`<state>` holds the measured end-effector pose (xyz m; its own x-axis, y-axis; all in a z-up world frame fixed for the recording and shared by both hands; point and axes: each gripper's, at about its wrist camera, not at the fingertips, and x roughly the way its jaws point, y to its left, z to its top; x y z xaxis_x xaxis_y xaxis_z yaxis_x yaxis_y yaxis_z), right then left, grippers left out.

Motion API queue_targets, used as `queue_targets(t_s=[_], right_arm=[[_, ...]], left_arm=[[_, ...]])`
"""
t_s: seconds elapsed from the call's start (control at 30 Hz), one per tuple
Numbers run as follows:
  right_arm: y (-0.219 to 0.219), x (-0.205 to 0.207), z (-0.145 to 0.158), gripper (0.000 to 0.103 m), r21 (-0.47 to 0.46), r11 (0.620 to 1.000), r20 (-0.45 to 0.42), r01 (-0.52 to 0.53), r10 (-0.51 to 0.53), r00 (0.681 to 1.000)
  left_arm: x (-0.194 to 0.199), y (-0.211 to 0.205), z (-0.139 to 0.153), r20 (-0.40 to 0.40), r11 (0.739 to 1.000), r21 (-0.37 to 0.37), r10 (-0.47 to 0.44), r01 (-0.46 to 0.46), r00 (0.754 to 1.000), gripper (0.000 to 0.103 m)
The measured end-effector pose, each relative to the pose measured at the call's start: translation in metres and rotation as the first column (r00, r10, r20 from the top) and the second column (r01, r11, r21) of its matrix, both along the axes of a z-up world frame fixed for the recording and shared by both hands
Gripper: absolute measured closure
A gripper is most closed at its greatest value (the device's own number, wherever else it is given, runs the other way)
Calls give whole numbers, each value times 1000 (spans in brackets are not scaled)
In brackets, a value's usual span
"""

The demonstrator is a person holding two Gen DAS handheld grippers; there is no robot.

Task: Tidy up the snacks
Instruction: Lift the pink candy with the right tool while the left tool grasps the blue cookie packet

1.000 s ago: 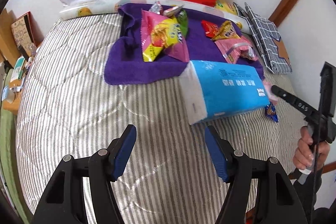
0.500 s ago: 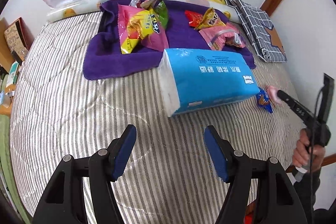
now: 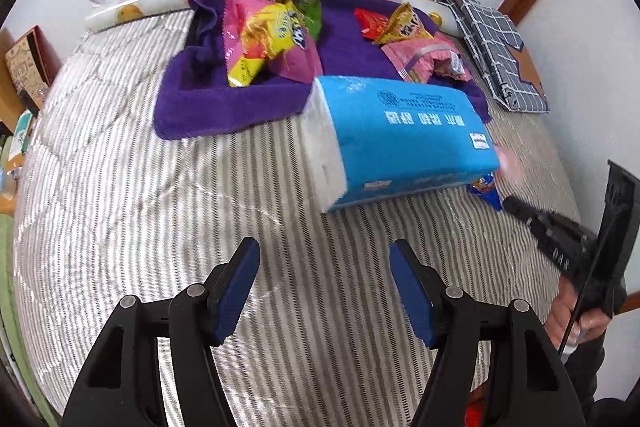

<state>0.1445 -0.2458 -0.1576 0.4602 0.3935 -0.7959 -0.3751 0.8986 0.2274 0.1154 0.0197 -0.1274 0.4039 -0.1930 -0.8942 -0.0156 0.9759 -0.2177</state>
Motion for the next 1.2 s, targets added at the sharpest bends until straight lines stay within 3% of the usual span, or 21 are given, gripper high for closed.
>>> queue_targets(t_s=[0.2, 0.3, 0.43, 0.67, 0.73, 0.83, 1.03, 1.2], right_arm=[[0, -5, 13, 96, -58, 998, 107, 7, 0, 994], [-4, 8, 16, 77, -81, 996, 142, 24, -12, 990], [-11, 35, 11, 70, -95, 995, 157, 42, -26, 987], [-10, 70, -16, 66, -119, 992, 91, 40, -29, 995], [-13, 69, -14, 72, -113, 993, 100, 33, -21, 995], [-23, 59, -6, 77, -99, 995, 114, 32, -21, 993], [-63, 27, 13, 77, -94, 991, 143, 94, -80, 986], [-90, 2, 15, 77, -85, 988, 127, 130, -119, 985]], left_arm=[[5, -18, -6, -6, 999, -1, -41, 41, 999, 36], [8, -29, -8, -10, 998, 1, -63, 63, 998, 36], [12, -41, -11, -17, 996, -5, -90, 90, 996, 36], [18, -60, -10, -4, 990, -15, -137, 137, 990, 36], [21, -68, -11, 2, 988, -18, -152, 152, 988, 36], [26, -81, -14, 6, 986, -24, -166, 166, 986, 36], [38, -118, -25, 8, 978, -51, -202, 203, 979, 36], [46, -153, -29, 40, 979, -32, -202, 203, 979, 36]])
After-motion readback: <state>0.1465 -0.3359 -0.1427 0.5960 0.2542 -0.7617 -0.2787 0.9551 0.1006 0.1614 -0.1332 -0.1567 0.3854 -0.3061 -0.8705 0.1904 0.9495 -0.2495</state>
